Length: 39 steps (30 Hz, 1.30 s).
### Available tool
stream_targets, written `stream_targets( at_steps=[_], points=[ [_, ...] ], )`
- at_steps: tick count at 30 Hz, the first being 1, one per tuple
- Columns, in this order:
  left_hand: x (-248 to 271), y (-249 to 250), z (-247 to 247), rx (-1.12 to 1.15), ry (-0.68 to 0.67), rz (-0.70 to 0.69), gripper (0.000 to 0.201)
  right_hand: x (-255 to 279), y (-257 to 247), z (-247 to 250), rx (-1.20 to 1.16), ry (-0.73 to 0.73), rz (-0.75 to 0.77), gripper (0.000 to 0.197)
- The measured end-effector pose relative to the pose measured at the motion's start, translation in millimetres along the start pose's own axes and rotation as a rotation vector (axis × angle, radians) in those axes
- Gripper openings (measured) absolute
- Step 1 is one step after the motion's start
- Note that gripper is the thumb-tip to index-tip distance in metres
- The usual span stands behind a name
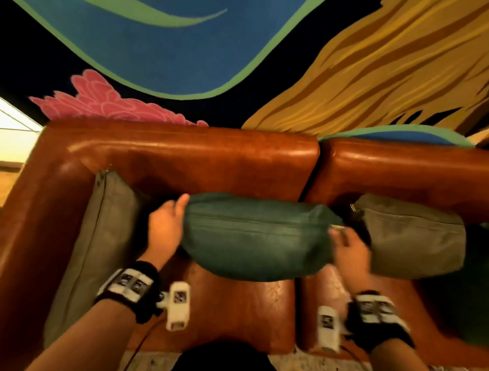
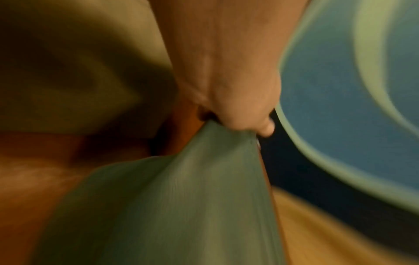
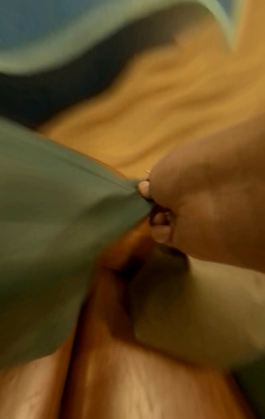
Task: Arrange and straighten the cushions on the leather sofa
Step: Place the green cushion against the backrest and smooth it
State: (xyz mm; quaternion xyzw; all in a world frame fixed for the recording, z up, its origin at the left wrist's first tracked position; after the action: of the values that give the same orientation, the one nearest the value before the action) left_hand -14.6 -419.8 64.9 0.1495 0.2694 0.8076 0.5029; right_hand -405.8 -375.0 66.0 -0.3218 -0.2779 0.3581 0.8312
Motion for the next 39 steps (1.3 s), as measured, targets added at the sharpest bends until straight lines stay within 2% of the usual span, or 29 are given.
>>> stream_targets(
  at_steps=[2,4,5,6,7,8,9,10,11,13,14,15,16,17,19,20,21,22,26,29,31,33,34,36,39],
  points=[
    [-14.1,-11.7,15.7,-0.026,0.025,0.068,0.059,-11.6,14.1,21.4,-0.107,-0.089,-0.105,0.011],
    [-16.1,2.0,10.3,-0.030,-0.046,0.072,0.055,-16.6,18.1,17.2,0.189,-0.057,-0.107,0.010],
    [-11.9,13.0,4.4,-0.011,-0.088,0.092,0.053,-11.0,15.3,6.2,0.396,-0.047,-0.079,0.029],
    [-7.9,26.6,1.0,0.016,-0.113,0.110,0.051,2.2,1.9,-8.2,0.530,-0.088,-0.030,0.060],
    [-1.1,39.3,-2.1,0.033,-0.140,0.116,0.049,19.2,-11.7,-22.1,0.571,-0.192,0.053,0.094],
    [6.7,50.9,-3.4,0.037,-0.164,0.098,0.049,38.6,-30.1,-37.0,0.564,-0.320,0.211,0.122],
    [16.4,66.0,-7.3,0.035,-0.200,0.038,0.048,59.8,-49.1,-47.2,0.535,-0.440,0.369,0.136],
    [30.0,85.5,-8.6,0.068,-0.256,-0.047,0.046,78.3,-62.2,-54.2,0.496,-0.496,0.480,0.136],
    [46.4,104.0,-7.5,0.130,-0.341,-0.131,0.043,91.9,-68.4,-57.8,0.444,-0.478,0.550,0.125],
    [73.7,124.6,-13.3,0.319,-0.517,-0.210,0.039,89.4,-73.0,-51.4,0.335,-0.197,0.531,0.067],
    [77.6,114.9,-22.8,0.353,-0.498,-0.193,0.040,81.0,-70.6,-43.1,0.304,-0.042,0.455,0.041],
    [73.1,91.5,-29.2,0.305,-0.407,-0.158,0.042,73.8,-70.8,-38.3,0.272,0.025,0.371,0.028],
    [67.0,61.1,-35.2,0.174,-0.344,-0.095,0.042,67.1,-70.0,-30.5,0.237,0.041,0.288,0.026],
    [62.0,29.2,-39.1,0.039,-0.322,0.029,0.038,62.1,-72.1,-23.1,0.194,0.041,0.226,0.028],
    [62.3,-26.9,-45.8,0.000,-0.440,0.337,0.023,60.9,-80.9,-14.5,0.124,0.016,0.154,0.031],
    [67.8,-39.6,-49.6,0.094,-0.533,0.402,0.018,61.5,-82.0,-12.2,0.113,-0.003,0.149,0.032],
    [71.2,-46.5,-56.9,0.174,-0.581,0.417,0.018,61.5,-81.1,-11.1,0.108,-0.019,0.157,0.033],
    [72.7,-52.3,-63.3,0.234,-0.564,0.400,0.018,62.1,-80.1,-9.7,0.097,-0.030,0.171,0.033],
    [64.7,-54.8,-68.6,0.307,-0.582,0.392,0.016,67.2,-82.6,-5.1,-0.019,-0.002,0.118,0.027],
    [52.1,-43.0,-53.4,0.313,-0.634,0.486,0.005,80.4,-94.3,-12.2,-0.311,-0.100,-0.055,0.022],
    [41.6,-44.8,-53.4,0.247,-0.697,0.564,0.017,87.5,-102.6,-19.2,-0.494,-0.166,-0.179,0.022],
    [33.3,-47.0,-53.5,0.190,-0.724,0.564,0.043,90.0,-113.0,-21.9,-0.557,-0.205,-0.209,0.023],
    [30.0,-51.4,-57.9,0.230,-0.712,0.564,0.055,86.9,-118.0,-20.3,-0.559,-0.209,-0.193,0.024],
    [26.6,-52.1,-58.3,0.362,-0.633,0.601,0.066,72.3,-119.2,-12.3,-0.534,-0.167,-0.146,0.025],
    [14.4,-44.9,-43.4,0.462,-0.410,0.612,0.060,37.4,-96.5,3.4,-0.290,-0.027,0.029,0.031]
  ],
)
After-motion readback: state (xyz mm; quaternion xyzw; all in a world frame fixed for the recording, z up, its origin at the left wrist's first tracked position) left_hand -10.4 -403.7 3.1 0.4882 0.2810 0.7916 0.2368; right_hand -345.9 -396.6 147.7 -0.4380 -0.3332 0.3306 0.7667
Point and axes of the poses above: each hand's wrist, its own x-axis away from the middle knuckle, its own z-axis out of the back of the hand, y = z × x, the point moved 1 cm from there along -x, towards the middle knuckle, and after that the axes turned 13 degrees about y, right-handed, at the moved point
